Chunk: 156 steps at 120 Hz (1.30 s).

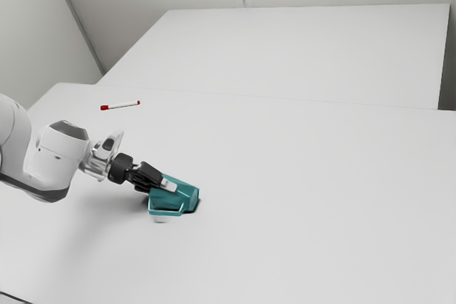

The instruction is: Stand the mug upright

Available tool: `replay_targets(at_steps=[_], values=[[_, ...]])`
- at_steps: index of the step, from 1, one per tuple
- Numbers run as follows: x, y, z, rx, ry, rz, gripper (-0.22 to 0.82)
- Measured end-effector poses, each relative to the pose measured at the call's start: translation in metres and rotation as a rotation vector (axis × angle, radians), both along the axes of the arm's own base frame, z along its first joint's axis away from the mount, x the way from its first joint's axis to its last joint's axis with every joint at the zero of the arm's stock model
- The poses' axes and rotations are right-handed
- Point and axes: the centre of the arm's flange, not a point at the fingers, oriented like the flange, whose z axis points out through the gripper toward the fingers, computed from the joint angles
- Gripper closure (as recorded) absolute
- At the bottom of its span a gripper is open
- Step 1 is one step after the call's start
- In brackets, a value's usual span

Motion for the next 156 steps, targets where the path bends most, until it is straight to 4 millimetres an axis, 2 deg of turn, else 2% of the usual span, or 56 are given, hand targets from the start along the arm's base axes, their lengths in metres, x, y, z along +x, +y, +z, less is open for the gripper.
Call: replay_targets(at_steps=[22,45,65,76,83,98,113,143,156], values=[[0.001,-0.004,0.000,0.000,-0.004,-0.007,0.71],[0.007,-0.013,0.011,-0.006,-0.029,-0.024,0.74],[0.018,-0.030,0.033,-0.008,-0.081,-0.059,0.75],[0.030,-0.039,0.053,0.001,-0.124,-0.086,0.76],[0.041,-0.048,0.072,0.028,-0.163,-0.121,0.76],[0.059,-0.064,0.112,0.166,-0.232,-0.235,0.76],[0.069,-0.068,0.136,0.387,-0.278,-0.356,0.76],[0.083,-0.083,0.151,0.804,-0.315,-0.582,0.75],[0.082,-0.096,0.144,0.909,-0.313,-0.645,0.75]])
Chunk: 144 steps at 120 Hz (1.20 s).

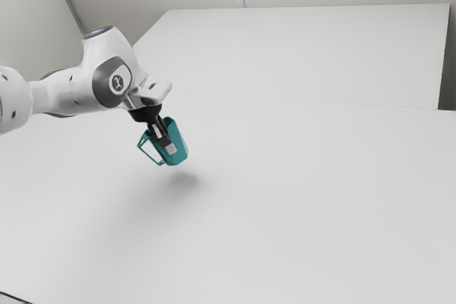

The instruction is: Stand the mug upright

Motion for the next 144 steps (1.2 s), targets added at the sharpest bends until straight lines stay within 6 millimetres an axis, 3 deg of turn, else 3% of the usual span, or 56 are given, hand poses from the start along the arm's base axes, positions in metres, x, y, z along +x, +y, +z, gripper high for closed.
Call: replay_targets(at_steps=[21,53,114,144], values=[[-0.005,-0.016,-0.027,0.075,-0.010,-0.013,0.76],[-0.019,-0.014,-0.057,0.112,-0.049,0.032,0.76],[-0.051,-0.040,-0.066,0.129,-0.093,0.031,0.76],[-0.068,-0.013,-0.070,0.120,-0.077,0.114,0.76]])
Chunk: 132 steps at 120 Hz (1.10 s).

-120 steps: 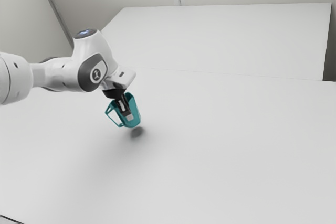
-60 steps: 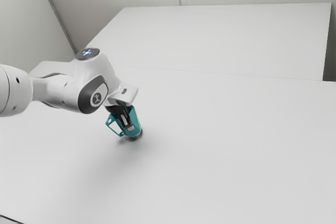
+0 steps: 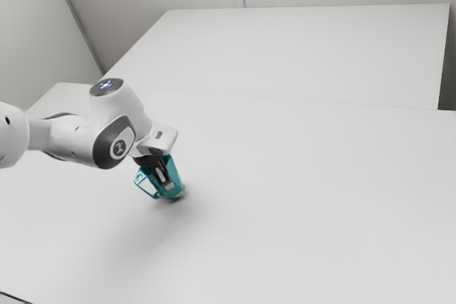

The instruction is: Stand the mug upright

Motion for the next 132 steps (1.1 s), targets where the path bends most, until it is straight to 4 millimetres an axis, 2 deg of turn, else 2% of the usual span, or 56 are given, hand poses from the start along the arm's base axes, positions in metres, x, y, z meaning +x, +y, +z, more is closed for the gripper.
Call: replay_targets(at_steps=[34,75,132], values=[[0.0050,-0.0095,-0.0056,0.020,-0.002,-0.010,0.76],[0.0057,-0.0073,-0.0056,0.019,-0.006,0.013,0.73],[0.0069,-0.0075,-0.0037,0.021,-0.010,0.020,0.43]])
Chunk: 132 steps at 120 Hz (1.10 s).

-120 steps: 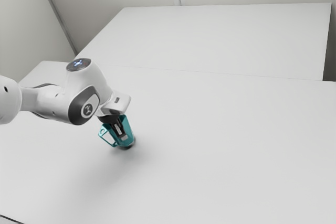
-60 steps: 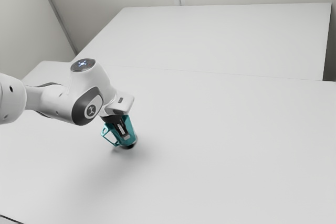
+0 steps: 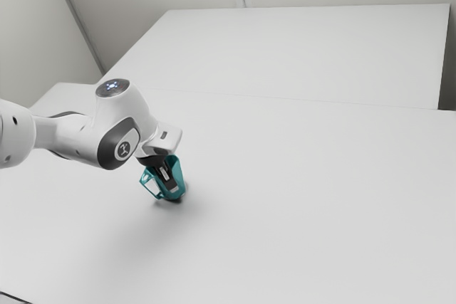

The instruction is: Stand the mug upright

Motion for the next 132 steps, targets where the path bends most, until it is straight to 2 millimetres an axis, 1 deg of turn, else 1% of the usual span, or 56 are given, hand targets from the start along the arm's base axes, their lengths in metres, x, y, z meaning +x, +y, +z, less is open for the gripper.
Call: replay_targets(at_steps=[19,37,77,96,103,113,122,132], values=[[0.002,0.000,0.004,0.002,-0.009,-0.002,0.36],[0.005,-0.001,0.013,0.000,-0.028,-0.002,0.32],[0.005,-0.006,0.045,-0.019,-0.067,-0.003,0.28],[0.015,-0.021,0.080,-0.022,-0.087,-0.014,0.26],[0.024,-0.023,0.099,-0.024,-0.103,-0.009,0.25],[0.038,-0.022,0.125,-0.028,-0.122,0.007,0.22],[0.057,-0.023,0.148,-0.028,-0.126,0.025,0.17],[0.077,-0.024,0.167,-0.029,-0.113,0.052,0.12]])
